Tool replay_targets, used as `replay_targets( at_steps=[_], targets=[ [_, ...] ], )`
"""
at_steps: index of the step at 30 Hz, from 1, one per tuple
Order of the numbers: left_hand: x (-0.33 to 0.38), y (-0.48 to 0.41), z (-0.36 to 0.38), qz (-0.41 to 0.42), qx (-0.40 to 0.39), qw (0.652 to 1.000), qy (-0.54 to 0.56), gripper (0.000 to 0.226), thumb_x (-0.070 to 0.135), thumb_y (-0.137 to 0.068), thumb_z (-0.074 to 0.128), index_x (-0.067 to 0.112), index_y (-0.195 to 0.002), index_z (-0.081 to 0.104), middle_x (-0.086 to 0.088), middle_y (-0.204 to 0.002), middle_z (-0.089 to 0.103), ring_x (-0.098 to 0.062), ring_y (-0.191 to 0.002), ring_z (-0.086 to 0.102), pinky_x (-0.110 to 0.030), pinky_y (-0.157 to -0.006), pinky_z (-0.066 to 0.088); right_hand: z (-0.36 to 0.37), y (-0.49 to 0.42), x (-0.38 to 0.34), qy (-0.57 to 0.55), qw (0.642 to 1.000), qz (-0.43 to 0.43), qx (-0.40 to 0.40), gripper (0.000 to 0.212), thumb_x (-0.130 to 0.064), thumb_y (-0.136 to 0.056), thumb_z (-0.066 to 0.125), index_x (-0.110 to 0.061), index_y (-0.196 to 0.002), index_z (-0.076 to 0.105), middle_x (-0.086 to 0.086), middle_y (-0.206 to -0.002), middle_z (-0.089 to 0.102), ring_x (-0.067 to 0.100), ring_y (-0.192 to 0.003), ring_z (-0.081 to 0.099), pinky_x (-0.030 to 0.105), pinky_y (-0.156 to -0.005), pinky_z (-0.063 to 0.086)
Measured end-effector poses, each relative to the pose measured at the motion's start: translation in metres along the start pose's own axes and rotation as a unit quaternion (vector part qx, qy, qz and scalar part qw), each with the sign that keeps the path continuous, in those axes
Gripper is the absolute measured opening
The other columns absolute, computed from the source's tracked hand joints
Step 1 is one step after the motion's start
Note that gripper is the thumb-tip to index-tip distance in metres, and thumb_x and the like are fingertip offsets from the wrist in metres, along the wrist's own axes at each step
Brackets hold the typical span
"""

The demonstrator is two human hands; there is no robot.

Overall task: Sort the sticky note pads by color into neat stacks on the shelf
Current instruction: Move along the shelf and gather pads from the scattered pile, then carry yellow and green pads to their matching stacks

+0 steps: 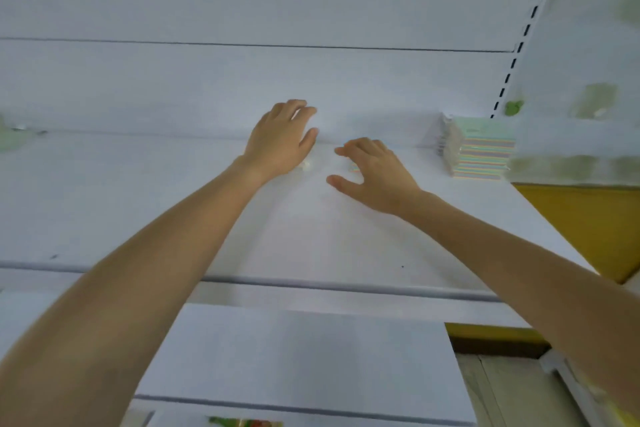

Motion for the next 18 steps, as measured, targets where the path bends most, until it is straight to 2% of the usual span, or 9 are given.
replay_targets(
  at_steps=[3,6,11,18],
  targets=[
    [-0.067,0.036,-0.031,-0.029,0.001,0.999,-0.024,0.044,0.028,-0.096,0.04,0.011,-0.136,0.041,-0.01,-0.143,0.043,-0.031,-0.129,0.041,-0.04,-0.106,0.034,0.015,-0.018,-0.07,-0.014,1.0,-0.028,-0.004,0.053,-0.043,-0.087,0.054,-0.015,-0.132,0.048,0.006,-0.135,0.048,0.026,-0.127,0.042,0.034,-0.107,0.031],
    [-0.14,0.083,-0.06,-0.069,-0.014,0.997,-0.045,0.045,0.028,-0.097,0.038,0.011,-0.138,0.039,-0.01,-0.143,0.043,-0.031,-0.131,0.04,-0.041,-0.107,0.034,0.043,-0.037,-0.144,-0.046,0.998,-0.045,-0.027,0.053,-0.045,-0.088,0.051,-0.016,-0.132,0.048,0.006,-0.137,0.047,0.024,-0.128,0.041,0.034,-0.11,0.031],
    [-0.268,0.164,-0.115,-0.172,-0.005,0.983,-0.056,0.045,0.03,-0.097,0.036,0.012,-0.139,0.038,-0.013,-0.143,0.044,-0.033,-0.132,0.037,-0.043,-0.107,0.033,0.101,-0.067,-0.276,-0.034,0.989,-0.119,-0.082,0.052,-0.046,-0.091,0.045,-0.019,-0.135,0.045,0.006,-0.141,0.042,0.024,-0.132,0.038,0.039,-0.112,0.03],
    [-0.405,0.246,-0.149,-0.295,-0.001,0.954,-0.048,0.043,0.029,-0.097,0.036,0.012,-0.137,0.041,-0.013,-0.142,0.045,-0.032,-0.132,0.036,-0.043,-0.107,0.033,0.173,-0.119,-0.412,-0.028,0.971,-0.192,-0.137,0.049,-0.043,-0.093,0.041,-0.019,-0.135,0.044,0.008,-0.144,0.039,0.025,-0.132,0.037,0.039,-0.112,0.031]
  ],
)
Point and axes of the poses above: each hand's wrist, its own y-axis away from the middle knuckle, its own z-axis out of the palm, x = y × z, the point moved 10 cm from there along -y, towards the middle knuckle
